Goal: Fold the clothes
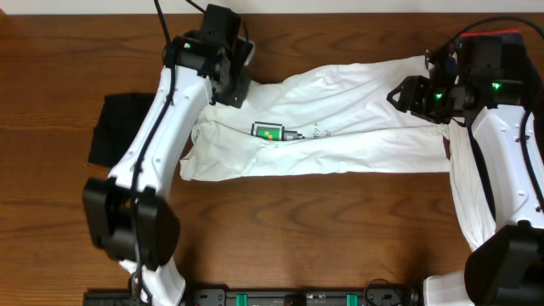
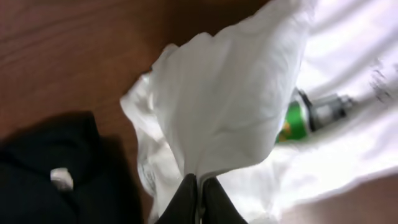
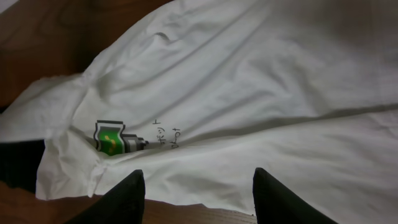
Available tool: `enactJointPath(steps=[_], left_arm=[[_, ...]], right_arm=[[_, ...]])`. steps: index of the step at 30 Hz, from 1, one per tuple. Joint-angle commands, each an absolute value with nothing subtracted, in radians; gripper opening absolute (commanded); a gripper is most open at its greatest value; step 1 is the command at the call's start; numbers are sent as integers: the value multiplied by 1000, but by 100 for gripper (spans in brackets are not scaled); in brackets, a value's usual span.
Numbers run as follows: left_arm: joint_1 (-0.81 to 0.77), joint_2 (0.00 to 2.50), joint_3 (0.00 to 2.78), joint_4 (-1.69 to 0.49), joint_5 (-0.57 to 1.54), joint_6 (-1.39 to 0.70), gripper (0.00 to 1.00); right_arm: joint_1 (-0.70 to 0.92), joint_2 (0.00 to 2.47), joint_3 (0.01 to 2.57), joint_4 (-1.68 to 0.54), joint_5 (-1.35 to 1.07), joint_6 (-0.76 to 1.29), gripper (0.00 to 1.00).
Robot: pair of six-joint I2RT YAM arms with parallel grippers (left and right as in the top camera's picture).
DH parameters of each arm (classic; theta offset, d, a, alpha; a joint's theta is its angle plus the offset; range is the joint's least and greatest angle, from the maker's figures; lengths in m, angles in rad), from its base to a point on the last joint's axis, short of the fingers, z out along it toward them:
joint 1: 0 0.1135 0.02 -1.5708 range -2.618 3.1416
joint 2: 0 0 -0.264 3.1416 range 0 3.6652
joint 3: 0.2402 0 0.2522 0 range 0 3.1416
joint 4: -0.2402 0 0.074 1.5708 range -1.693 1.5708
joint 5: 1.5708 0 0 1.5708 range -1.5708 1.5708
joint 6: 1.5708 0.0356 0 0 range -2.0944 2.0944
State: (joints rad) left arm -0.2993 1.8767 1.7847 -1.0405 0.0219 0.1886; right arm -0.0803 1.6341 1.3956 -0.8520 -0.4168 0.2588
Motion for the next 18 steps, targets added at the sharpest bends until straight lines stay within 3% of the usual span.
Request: enactJointPath(steps=[1, 15, 17, 18], left_arm=[[-316, 1837, 1792, -1109, 11, 170, 6], [-392, 1843, 1789, -1331, 18, 152, 10], [-392, 1843, 1789, -1347, 14, 152, 17], [-389, 1843, 1789, -1346, 3, 152, 32]], right_arm=[[-86, 1639, 1410, -853, -415, 265, 54], [-87, 1639, 1410, -854, -415, 265, 54], [-87, 1639, 1410, -855, -415, 265, 55], [-87, 1639, 1410, -857, -415, 265, 55]])
